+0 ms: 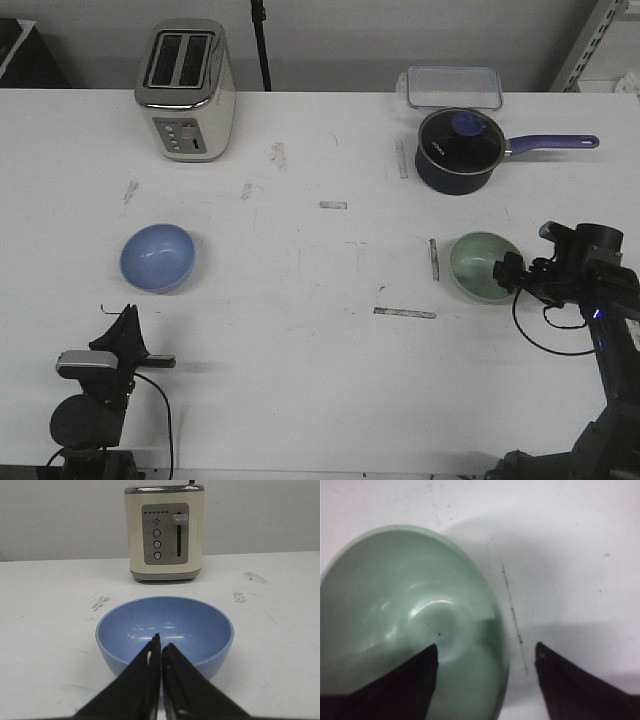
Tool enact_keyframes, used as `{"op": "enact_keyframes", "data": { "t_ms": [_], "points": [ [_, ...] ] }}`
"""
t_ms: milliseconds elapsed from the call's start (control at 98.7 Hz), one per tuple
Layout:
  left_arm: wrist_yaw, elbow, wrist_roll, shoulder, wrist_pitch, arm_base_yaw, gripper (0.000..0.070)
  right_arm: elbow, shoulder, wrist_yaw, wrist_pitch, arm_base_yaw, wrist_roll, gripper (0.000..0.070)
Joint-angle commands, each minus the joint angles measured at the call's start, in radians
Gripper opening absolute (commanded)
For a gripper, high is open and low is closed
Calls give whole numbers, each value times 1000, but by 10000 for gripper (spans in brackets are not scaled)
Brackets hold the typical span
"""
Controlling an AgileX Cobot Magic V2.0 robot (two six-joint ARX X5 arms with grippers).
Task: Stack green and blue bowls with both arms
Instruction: 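Move the right gripper down onto the rim of the pale green bowl, then grip the green bowl rim and slide it toward the table center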
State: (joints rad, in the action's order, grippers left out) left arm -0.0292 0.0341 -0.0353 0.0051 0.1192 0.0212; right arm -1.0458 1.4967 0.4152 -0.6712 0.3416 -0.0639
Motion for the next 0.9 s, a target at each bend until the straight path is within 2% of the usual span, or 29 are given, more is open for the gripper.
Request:
{"op": "enact_keyframes", "data": {
  "t_ms": [0,273,547,891],
  "points": [
    [-1,-22,-5,-2,13,0,1,-8,19,-1,6,2,4,273],
    [-1,-22,-5,-2,13,0,1,-8,19,-5,6,-2,0,9],
    [0,-22,-5,-2,13,0,1,-9,12,-2,6,-2,-61,7],
    [-1,-22,-5,-2,13,0,1,-11,-116,3,6,-4,-162,7]
  ]
}}
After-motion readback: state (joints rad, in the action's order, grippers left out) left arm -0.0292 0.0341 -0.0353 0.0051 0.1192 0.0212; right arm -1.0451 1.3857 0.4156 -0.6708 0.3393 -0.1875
